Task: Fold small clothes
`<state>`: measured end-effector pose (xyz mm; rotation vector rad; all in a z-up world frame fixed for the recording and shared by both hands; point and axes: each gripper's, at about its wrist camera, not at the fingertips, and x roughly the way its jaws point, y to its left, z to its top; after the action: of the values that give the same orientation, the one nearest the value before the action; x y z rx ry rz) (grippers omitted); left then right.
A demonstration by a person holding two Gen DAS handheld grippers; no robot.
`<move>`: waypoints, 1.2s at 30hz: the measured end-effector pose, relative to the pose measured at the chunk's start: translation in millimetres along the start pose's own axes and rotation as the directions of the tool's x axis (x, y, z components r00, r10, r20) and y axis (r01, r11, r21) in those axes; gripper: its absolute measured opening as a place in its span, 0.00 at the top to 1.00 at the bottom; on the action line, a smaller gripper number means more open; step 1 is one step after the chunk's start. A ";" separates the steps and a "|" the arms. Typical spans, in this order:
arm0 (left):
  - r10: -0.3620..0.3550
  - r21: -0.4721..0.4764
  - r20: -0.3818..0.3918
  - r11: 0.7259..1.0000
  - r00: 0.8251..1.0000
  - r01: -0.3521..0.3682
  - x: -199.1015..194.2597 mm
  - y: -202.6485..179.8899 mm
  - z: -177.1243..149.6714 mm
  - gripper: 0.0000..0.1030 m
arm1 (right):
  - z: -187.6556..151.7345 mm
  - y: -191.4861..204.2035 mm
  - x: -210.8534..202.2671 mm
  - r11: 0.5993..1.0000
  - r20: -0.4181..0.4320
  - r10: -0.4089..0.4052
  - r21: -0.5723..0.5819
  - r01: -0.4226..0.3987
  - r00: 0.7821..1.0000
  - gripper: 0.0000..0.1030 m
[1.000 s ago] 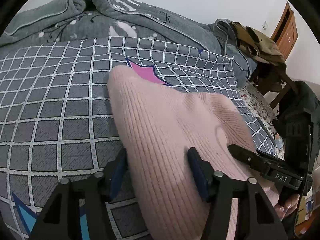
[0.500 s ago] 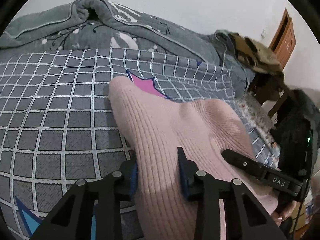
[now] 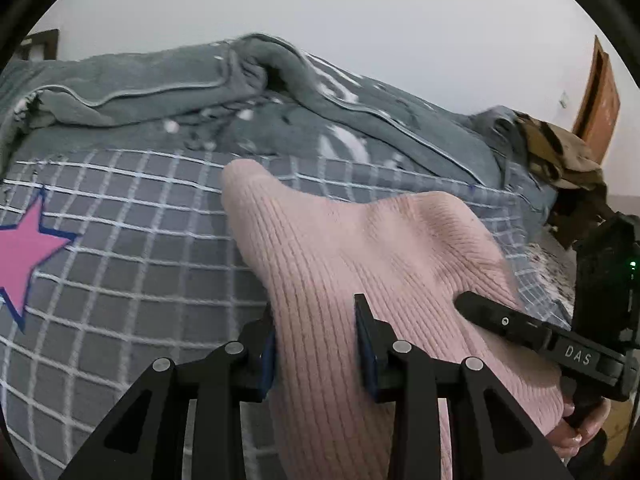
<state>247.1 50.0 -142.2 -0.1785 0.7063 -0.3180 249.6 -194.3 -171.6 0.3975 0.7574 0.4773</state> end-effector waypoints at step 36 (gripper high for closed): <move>0.044 -0.016 0.082 0.999 0.996 -0.043 -17.5 34.1 -19.7 0.42 | -13.4 -2.5 -12.1 0.968 0.092 -0.226 -0.090 0.235 0.970 0.91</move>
<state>229.3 86.9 -155.4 -0.1885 0.6303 -0.2622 232.9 -200.7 -175.0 0.2300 0.6880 0.2769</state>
